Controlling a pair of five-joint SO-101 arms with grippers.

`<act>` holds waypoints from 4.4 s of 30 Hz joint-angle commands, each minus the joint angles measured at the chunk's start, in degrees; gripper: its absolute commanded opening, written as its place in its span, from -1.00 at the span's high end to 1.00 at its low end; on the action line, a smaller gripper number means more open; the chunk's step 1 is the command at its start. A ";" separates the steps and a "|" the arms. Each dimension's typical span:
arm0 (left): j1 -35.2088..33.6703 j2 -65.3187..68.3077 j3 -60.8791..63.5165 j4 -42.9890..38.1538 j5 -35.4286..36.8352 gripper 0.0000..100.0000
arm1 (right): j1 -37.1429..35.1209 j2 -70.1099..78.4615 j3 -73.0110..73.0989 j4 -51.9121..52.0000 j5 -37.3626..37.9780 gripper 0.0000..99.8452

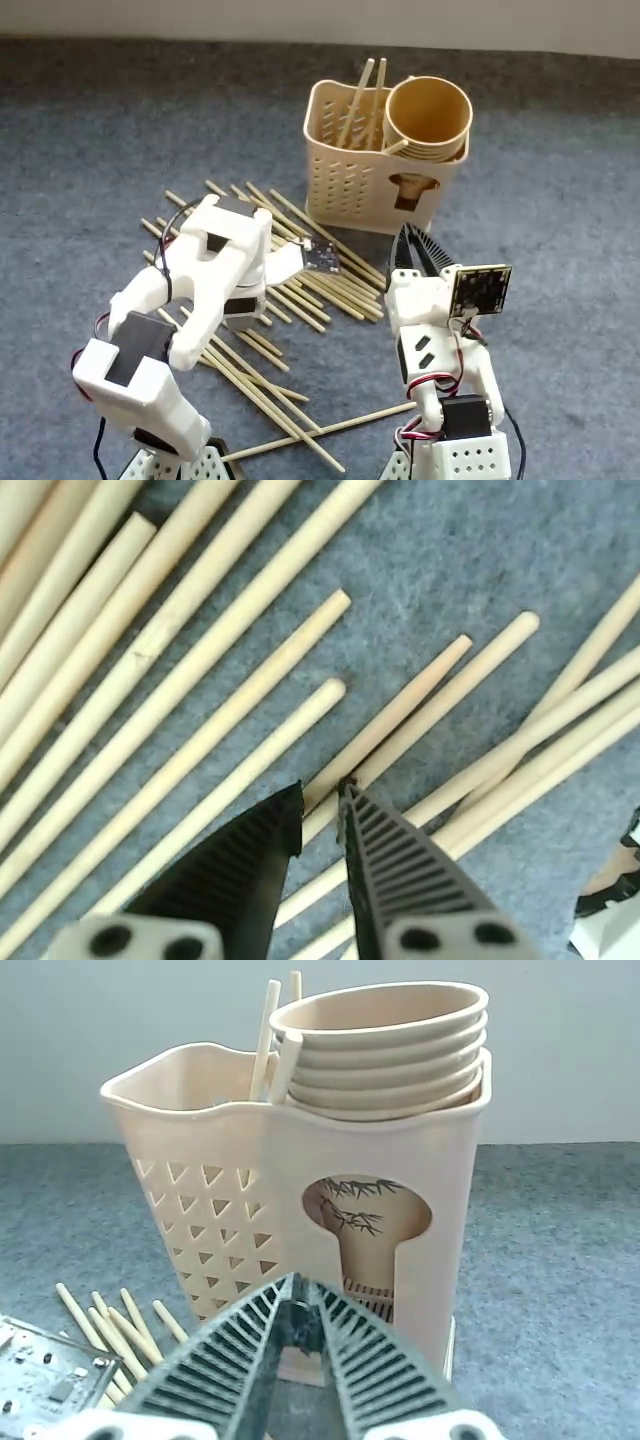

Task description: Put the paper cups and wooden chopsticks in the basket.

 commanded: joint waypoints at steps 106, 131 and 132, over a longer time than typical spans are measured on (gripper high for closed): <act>4.88 -5.93 3.03 -2.90 -3.16 0.72 | 0.22 -1.01 7.08 0.13 2.73 0.99; 4.35 -2.07 -7.87 5.89 0.26 0.99 | 0.22 -1.01 7.08 0.13 2.73 0.99; 4.35 -2.07 -9.19 7.30 0.26 0.99 | 0.22 -1.01 7.08 0.13 2.73 0.99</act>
